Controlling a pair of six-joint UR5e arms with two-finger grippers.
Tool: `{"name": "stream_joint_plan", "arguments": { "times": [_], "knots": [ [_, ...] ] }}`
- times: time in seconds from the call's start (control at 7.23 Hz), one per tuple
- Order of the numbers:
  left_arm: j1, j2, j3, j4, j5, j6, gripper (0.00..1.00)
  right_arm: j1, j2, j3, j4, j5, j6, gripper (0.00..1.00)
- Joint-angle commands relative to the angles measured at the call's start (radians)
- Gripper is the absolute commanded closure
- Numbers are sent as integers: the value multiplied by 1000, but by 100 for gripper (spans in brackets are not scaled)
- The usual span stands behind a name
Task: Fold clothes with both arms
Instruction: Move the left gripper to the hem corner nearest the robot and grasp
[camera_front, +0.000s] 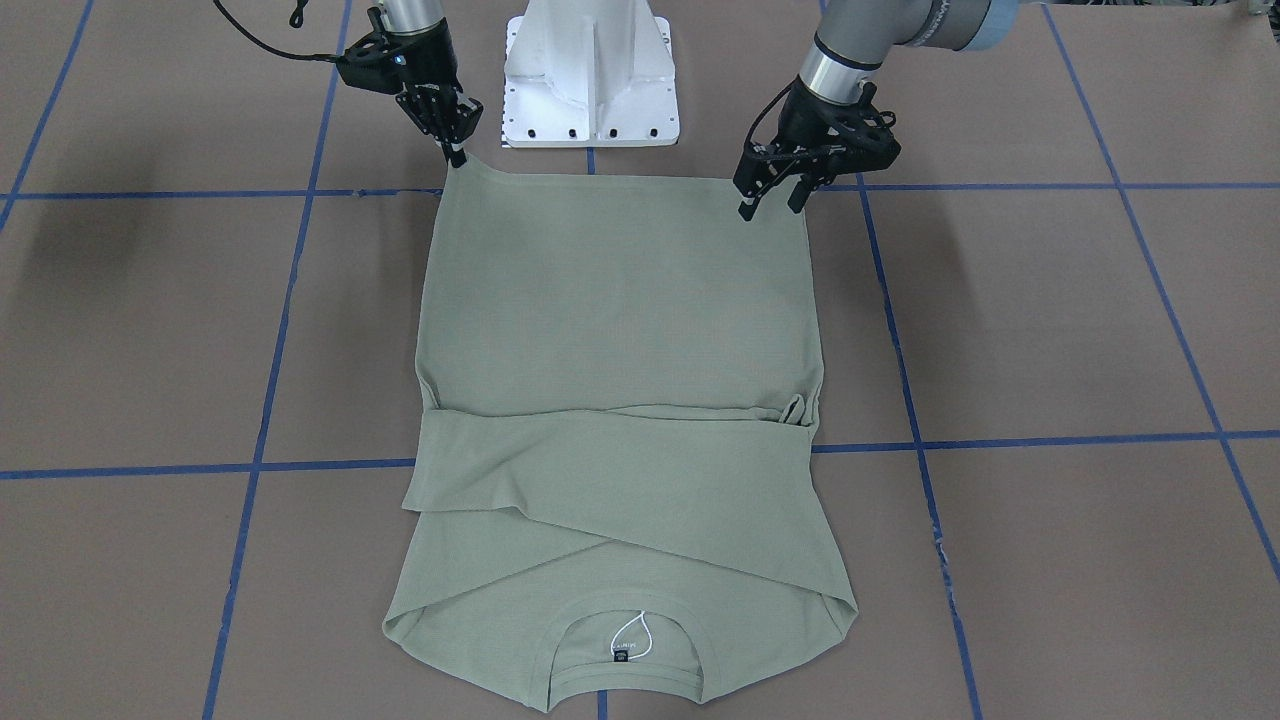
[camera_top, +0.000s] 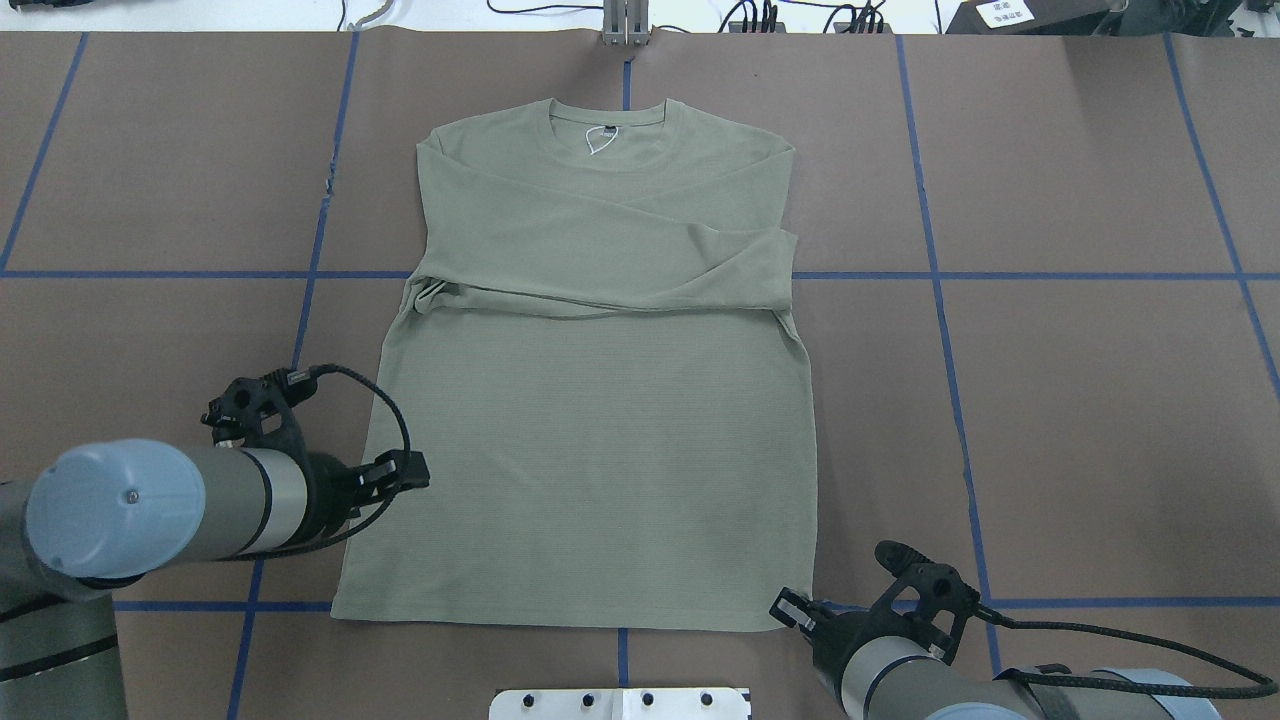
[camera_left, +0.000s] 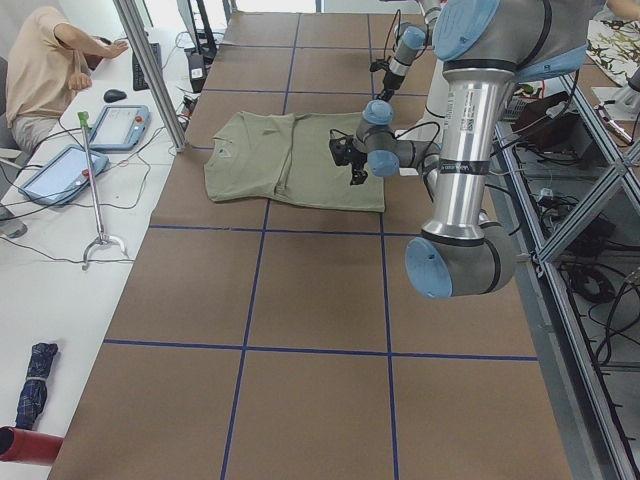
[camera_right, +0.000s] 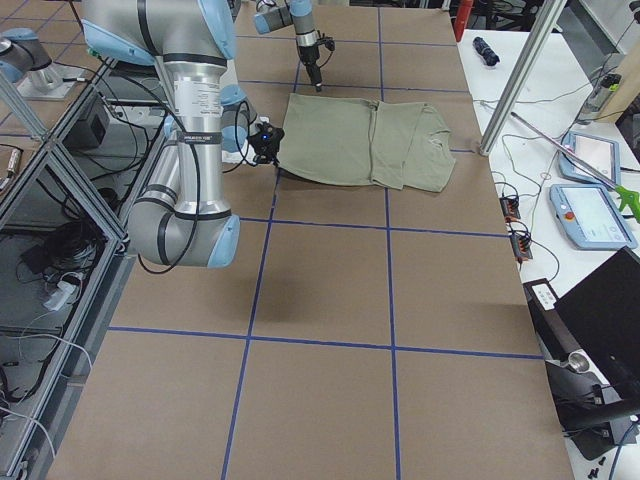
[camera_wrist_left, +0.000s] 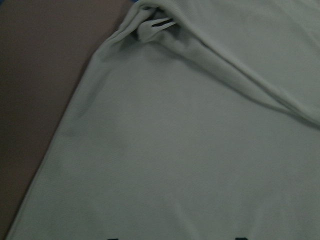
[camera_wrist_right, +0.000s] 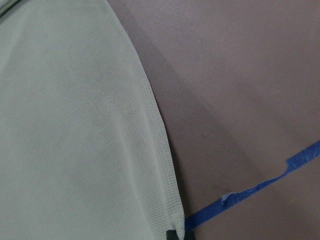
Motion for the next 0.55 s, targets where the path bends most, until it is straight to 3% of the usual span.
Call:
{"name": "stream_joint_plan", "arguments": {
  "times": [0.0,0.41],
  "knots": [
    [78,72,14,6,6,-52,18,-1,0,1,0,0,0,100],
    [124,90,36,8,4,-55,22,0,0,1,0,-2,0,100]
  ]
}}
